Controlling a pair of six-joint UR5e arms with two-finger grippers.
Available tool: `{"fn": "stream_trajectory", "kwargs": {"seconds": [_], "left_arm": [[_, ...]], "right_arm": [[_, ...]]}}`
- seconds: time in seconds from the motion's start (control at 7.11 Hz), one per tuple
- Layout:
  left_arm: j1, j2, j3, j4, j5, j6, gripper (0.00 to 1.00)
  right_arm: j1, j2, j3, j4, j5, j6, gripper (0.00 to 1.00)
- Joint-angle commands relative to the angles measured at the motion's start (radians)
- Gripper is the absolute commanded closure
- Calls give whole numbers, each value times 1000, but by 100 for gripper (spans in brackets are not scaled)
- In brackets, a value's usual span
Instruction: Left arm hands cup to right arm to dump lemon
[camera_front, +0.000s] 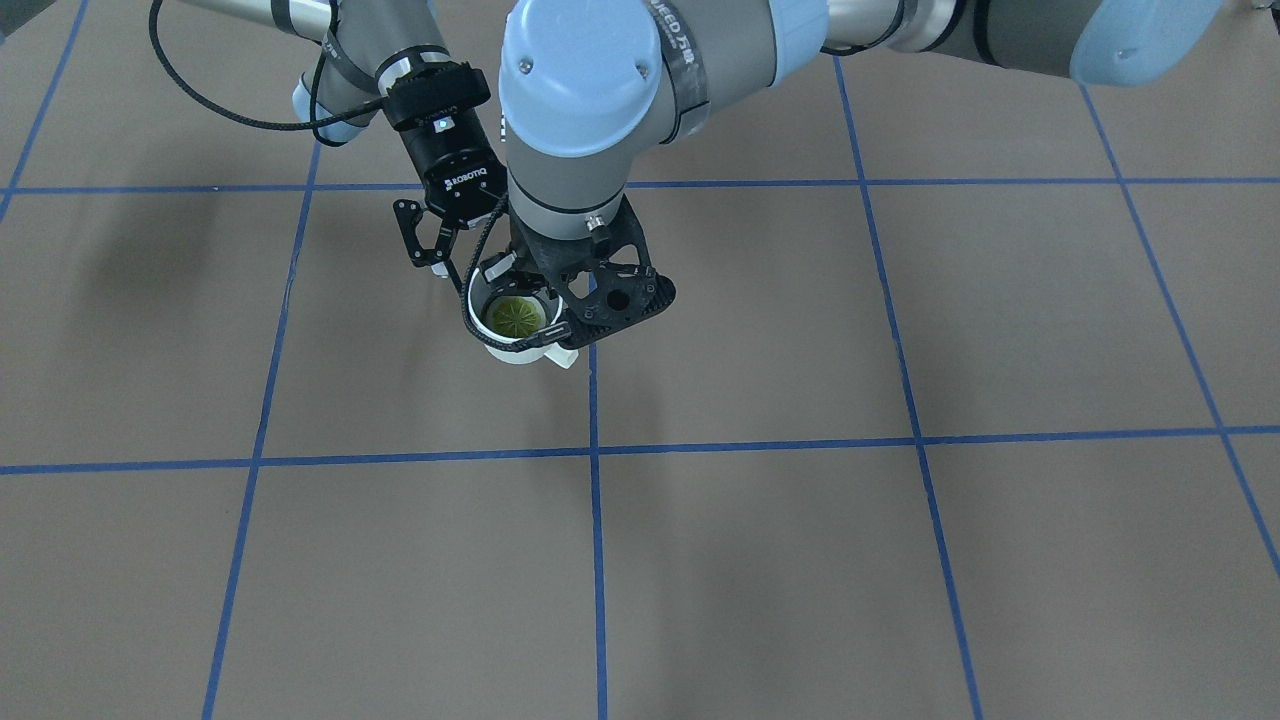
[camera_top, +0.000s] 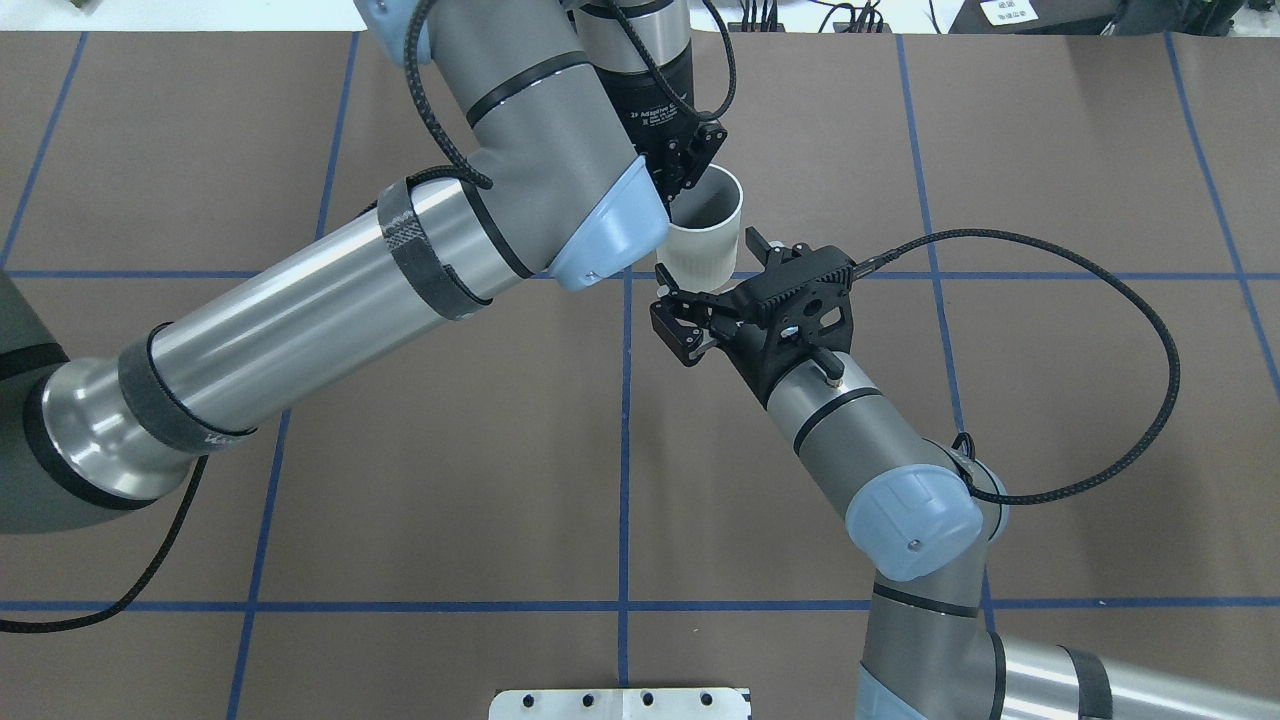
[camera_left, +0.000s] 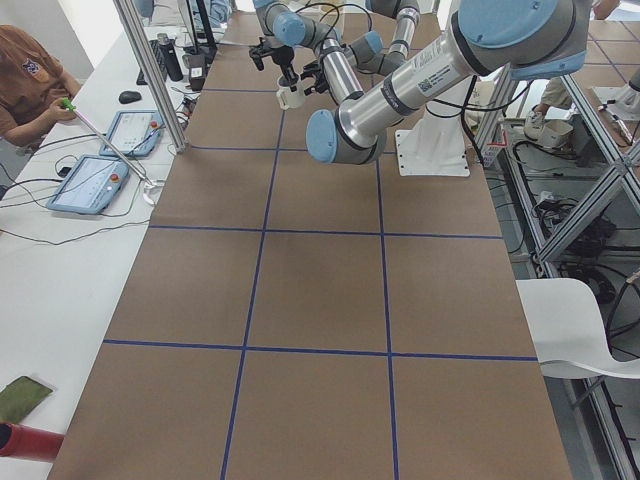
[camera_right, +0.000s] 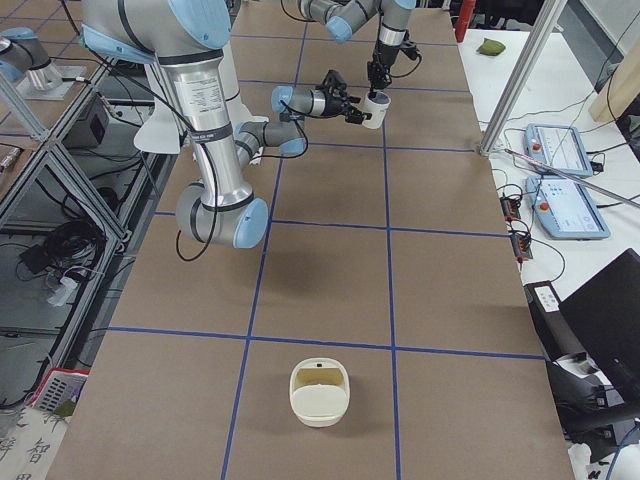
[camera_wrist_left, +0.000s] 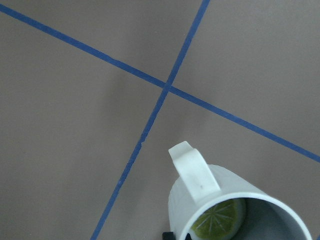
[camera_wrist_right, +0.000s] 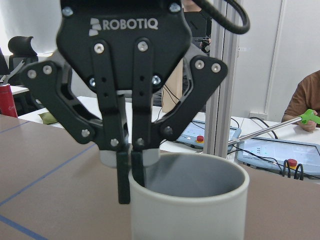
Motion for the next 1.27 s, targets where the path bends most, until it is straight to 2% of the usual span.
{"fn": "stream_trajectory", "kwargs": {"seconds": [0.0,1.12], "left_arm": [[0,-1,-11,7,-1,0,100],[27,-3,-28,7,0,-26,100]], "right_arm": [[2,3,-8,1,-1,0,1],[18,4,-31,2,-1,9,1]]}}
